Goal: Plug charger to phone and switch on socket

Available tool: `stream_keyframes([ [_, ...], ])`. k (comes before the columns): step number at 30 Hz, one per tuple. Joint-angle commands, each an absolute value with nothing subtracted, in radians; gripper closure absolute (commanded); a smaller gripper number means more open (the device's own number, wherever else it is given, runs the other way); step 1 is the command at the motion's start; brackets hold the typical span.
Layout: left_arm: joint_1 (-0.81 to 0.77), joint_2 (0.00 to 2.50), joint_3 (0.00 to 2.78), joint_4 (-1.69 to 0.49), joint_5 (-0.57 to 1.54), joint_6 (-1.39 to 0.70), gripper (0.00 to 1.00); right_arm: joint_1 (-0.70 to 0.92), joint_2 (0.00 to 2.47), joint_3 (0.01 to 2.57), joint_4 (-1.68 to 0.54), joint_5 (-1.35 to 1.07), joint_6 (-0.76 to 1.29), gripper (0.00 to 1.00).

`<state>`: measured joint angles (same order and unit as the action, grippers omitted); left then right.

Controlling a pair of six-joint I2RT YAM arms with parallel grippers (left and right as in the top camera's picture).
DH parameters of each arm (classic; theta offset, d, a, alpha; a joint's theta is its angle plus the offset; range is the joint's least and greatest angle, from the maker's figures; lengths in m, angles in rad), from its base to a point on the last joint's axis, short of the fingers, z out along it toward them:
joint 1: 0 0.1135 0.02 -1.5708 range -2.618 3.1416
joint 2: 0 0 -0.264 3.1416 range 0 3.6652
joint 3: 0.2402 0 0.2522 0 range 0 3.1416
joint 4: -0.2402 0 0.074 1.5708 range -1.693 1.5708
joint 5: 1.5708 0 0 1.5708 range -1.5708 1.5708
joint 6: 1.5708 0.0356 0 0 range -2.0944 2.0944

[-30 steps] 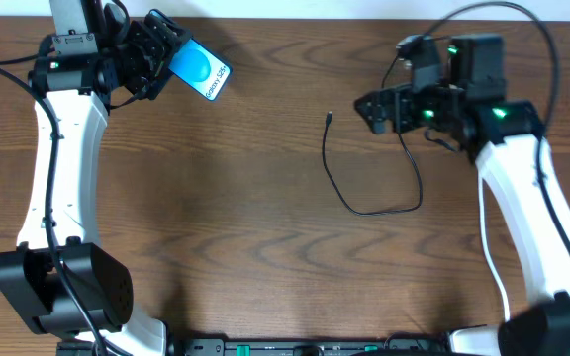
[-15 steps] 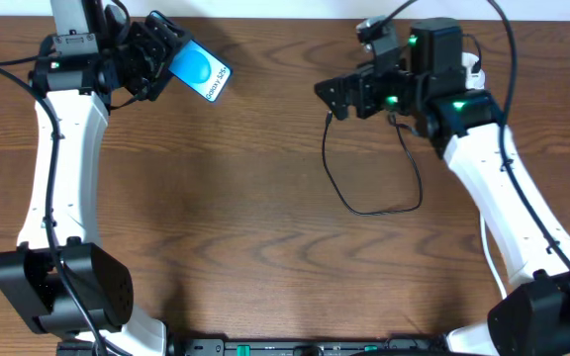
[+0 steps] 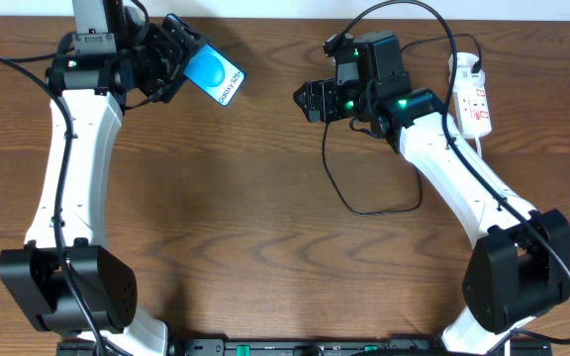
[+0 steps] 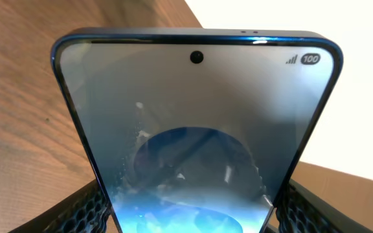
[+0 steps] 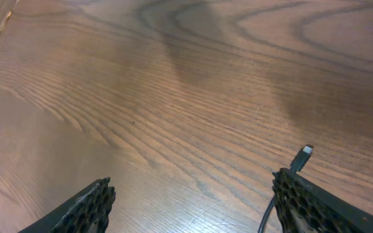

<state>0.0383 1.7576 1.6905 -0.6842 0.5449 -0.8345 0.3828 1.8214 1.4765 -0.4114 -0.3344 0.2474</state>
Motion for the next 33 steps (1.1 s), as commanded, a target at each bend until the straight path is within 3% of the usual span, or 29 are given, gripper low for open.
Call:
stream_keyframes([
  [1, 0.043, 1.738, 1.713, -0.705, 0.503, -0.889, 0.93, 0.381, 1.818, 1.491, -0.413, -0.294, 0.270, 0.22],
  [19, 0.047, 1.855, 1.713, -0.784, 0.603, -1.098, 0.93, 0.398, 1.818, 1.493, -0.392, -0.298, 0.270, 0.22],
  [33, 0.125, 1.948, 1.713, -0.757, 0.863, -1.118, 0.93, 0.427, 1.818, 1.513, -0.377, -0.297, 0.269, 0.23],
])
